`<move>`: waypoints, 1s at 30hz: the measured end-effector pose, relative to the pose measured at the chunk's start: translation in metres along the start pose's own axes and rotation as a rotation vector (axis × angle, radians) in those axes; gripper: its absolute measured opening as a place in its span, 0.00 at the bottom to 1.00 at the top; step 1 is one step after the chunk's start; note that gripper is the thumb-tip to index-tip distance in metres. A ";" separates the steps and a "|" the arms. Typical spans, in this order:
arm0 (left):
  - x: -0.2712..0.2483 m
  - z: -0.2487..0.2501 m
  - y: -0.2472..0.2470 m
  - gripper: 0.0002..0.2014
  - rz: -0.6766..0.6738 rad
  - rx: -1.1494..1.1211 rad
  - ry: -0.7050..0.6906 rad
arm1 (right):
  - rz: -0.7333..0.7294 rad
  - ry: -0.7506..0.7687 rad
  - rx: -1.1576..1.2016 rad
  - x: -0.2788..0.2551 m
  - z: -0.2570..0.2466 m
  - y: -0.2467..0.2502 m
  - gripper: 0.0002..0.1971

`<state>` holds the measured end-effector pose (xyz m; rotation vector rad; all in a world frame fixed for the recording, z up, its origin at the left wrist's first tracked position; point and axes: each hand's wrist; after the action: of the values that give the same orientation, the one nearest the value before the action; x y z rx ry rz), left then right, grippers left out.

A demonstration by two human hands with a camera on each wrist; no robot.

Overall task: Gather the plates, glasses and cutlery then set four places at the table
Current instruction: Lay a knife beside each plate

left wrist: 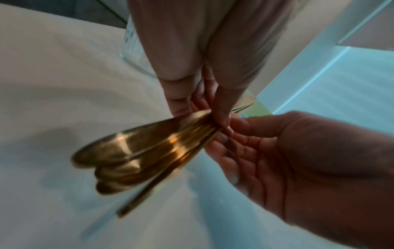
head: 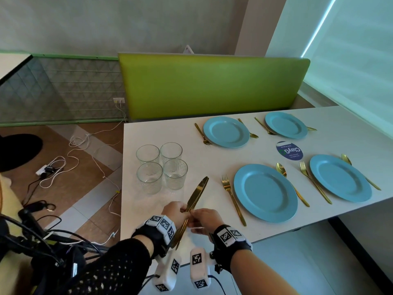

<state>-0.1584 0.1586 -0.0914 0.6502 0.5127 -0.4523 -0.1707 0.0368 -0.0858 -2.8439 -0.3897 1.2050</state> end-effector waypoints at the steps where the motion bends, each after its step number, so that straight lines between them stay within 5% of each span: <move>1: 0.002 0.003 0.000 0.12 0.003 -0.035 0.005 | 0.007 0.013 0.002 -0.001 -0.003 0.003 0.09; 13: 0.014 0.055 0.007 0.16 -0.050 -0.464 0.069 | 0.070 0.079 0.023 -0.008 -0.030 0.032 0.09; 18: 0.015 0.063 0.006 0.06 -0.048 -0.563 0.054 | 0.166 0.088 -0.012 -0.006 -0.038 0.050 0.11; 21: 0.019 0.061 0.005 0.10 -0.023 -0.549 0.060 | 0.228 0.043 -0.140 0.002 -0.035 0.060 0.05; 25: 0.023 0.060 0.003 0.15 -0.008 -0.544 0.062 | 0.326 0.003 -0.530 0.013 -0.026 0.068 0.14; 30: 0.024 0.064 0.007 0.12 -0.062 -0.621 0.079 | 0.447 -0.012 -0.756 0.020 -0.018 0.073 0.12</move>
<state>-0.1163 0.1155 -0.0581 0.0552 0.7087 -0.3010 -0.1283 -0.0274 -0.0963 -3.7289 -0.2492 1.3623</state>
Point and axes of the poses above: each hand's wrist, its own x-axis towards the middle knuckle, its own y-axis out of the back of the hand, z = x × y, and after that the axes turned 12 degrees about -z, right-handed
